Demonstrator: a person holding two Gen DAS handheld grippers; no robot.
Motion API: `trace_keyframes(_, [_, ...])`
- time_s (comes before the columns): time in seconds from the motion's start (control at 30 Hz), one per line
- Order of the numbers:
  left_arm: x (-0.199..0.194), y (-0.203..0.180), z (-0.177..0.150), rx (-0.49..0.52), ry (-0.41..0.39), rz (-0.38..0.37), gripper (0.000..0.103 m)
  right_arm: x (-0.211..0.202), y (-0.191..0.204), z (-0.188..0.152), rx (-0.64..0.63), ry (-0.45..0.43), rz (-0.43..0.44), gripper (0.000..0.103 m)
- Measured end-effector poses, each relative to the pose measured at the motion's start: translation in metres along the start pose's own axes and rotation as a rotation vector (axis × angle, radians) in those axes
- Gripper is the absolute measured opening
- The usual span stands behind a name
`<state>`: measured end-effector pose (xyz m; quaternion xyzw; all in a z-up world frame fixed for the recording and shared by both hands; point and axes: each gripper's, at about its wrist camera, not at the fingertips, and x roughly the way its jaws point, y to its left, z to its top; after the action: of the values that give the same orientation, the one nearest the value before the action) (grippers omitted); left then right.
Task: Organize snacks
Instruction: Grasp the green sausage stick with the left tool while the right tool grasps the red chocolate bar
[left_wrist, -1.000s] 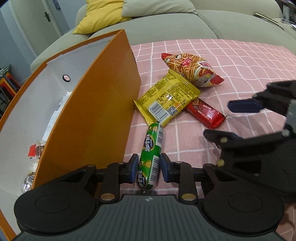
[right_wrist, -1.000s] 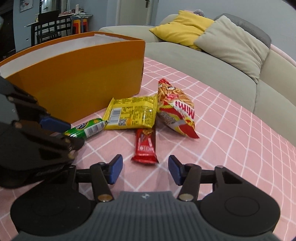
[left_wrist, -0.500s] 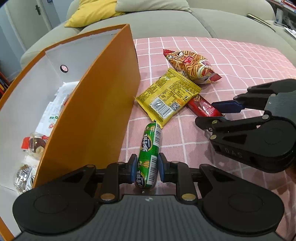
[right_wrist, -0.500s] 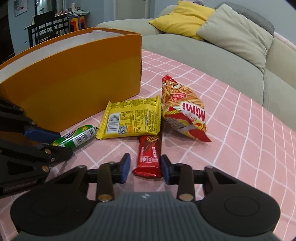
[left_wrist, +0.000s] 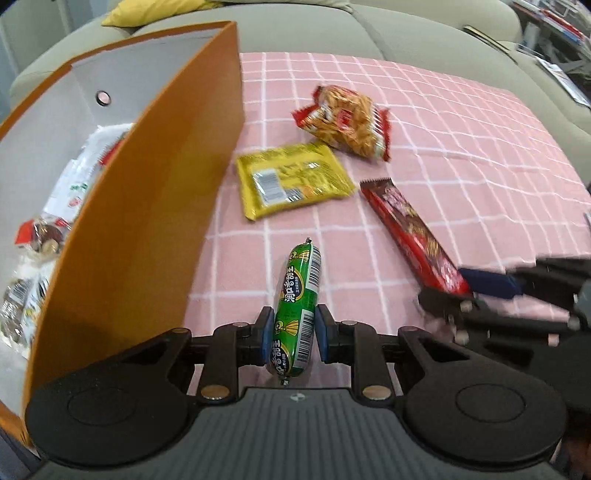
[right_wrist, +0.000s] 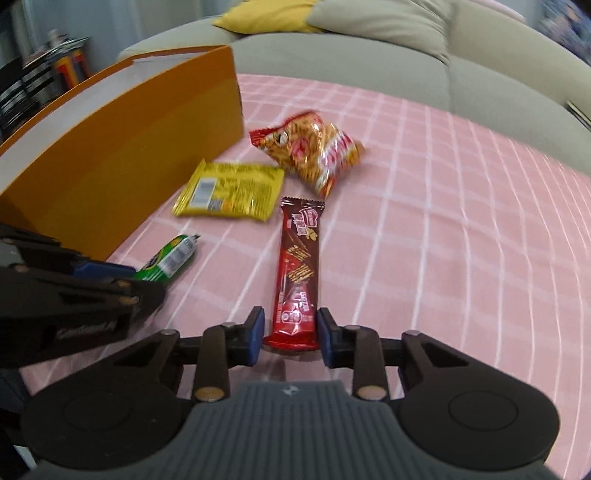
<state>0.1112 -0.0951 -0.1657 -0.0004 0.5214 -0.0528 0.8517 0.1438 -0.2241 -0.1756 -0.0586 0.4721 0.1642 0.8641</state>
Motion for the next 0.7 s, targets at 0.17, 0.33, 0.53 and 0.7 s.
trace_keyframes(0.17, [-0.006, 0.0, -0.009, 0.007, 0.014, -0.057, 0.026, -0.023, 0.014, -0.018, 0.072, 0.047, -0.047, 0.028])
trace_keyframes(0.33, [-0.004, 0.005, -0.008, -0.002, 0.039, -0.092, 0.027, -0.028, 0.024, -0.028, 0.05, 0.046, -0.064, 0.029])
trace_keyframes(0.53, [0.002, 0.01, -0.005, -0.02, 0.109, -0.123, 0.03, -0.022, 0.021, -0.028, 0.063, 0.045, -0.025, 0.036])
trace_keyframes(0.7, [0.003, 0.003, 0.007, -0.012, 0.122, -0.114, 0.04, -0.02, 0.021, -0.021, 0.014, -0.014, -0.025, 0.045])
